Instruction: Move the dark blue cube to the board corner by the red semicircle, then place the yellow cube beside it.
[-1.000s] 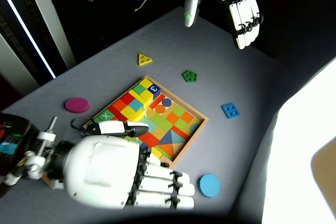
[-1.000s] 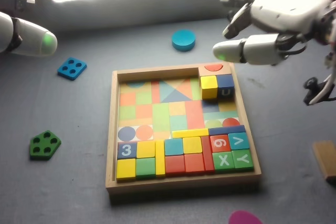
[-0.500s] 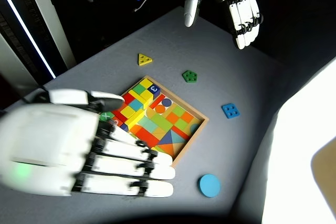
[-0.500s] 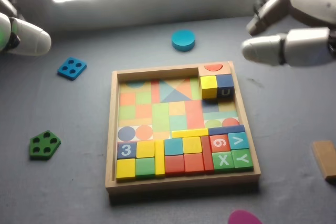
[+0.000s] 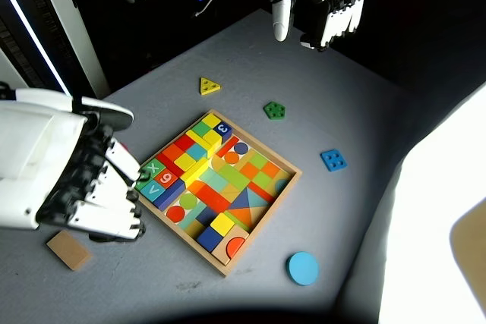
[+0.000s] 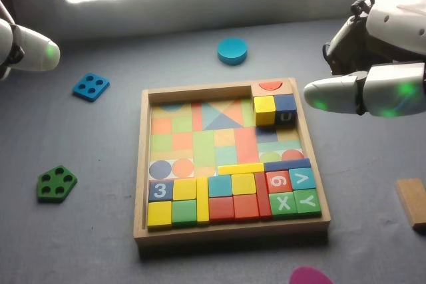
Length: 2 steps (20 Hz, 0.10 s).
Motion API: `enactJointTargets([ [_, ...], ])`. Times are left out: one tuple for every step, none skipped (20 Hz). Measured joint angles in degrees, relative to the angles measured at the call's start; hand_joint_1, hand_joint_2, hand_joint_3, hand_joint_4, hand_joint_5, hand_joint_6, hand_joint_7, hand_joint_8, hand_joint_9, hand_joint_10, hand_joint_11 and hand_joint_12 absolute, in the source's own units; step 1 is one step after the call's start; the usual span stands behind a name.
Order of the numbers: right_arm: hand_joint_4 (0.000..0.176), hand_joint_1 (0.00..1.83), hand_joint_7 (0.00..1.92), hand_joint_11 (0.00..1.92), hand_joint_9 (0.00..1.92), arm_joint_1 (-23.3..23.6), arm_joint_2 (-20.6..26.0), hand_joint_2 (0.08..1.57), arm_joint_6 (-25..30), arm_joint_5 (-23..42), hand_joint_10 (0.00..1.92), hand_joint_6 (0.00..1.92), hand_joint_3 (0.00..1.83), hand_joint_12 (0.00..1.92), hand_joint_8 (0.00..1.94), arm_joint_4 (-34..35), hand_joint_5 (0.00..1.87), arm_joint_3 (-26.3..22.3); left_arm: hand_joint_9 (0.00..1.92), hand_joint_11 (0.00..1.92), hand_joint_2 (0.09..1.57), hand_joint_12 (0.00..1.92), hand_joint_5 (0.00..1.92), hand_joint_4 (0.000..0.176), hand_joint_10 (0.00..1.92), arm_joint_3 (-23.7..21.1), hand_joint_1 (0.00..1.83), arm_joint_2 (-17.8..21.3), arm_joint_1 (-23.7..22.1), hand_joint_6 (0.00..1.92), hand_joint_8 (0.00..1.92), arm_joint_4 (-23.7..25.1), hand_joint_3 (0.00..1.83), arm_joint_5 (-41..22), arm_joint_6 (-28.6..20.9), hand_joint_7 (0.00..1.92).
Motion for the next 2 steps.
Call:
enactJointTargets([
  [0.0, 0.0, 1.15, 0.71, 0.99, 0.0, -0.13, 1.18, -0.09, -0.02, 1.6, 1.17, 0.0, 1.92, 1.12, -0.02, 0.99, 0.0, 1.02, 0.9, 1.24, 1.92, 0.8, 0.0, 1.75, -0.02, 0.0, 0.0, -0.04, 1.44, 1.48, -0.02, 0.0, 0.09, 0.0, 1.06],
  [0.0, 0.0, 1.15, 0.71, 0.99, 0.0, -0.17, 1.18, -0.09, -0.02, 1.6, 1.17, 0.0, 1.92, 1.12, -0.02, 0.99, -0.02, 1.02, 0.9, 1.24, 1.92, 0.8, 0.0, 1.75, -0.02, 0.0, 0.0, -0.07, 1.44, 1.48, -0.02, 0.0, 0.09, 0.0, 1.06],
])
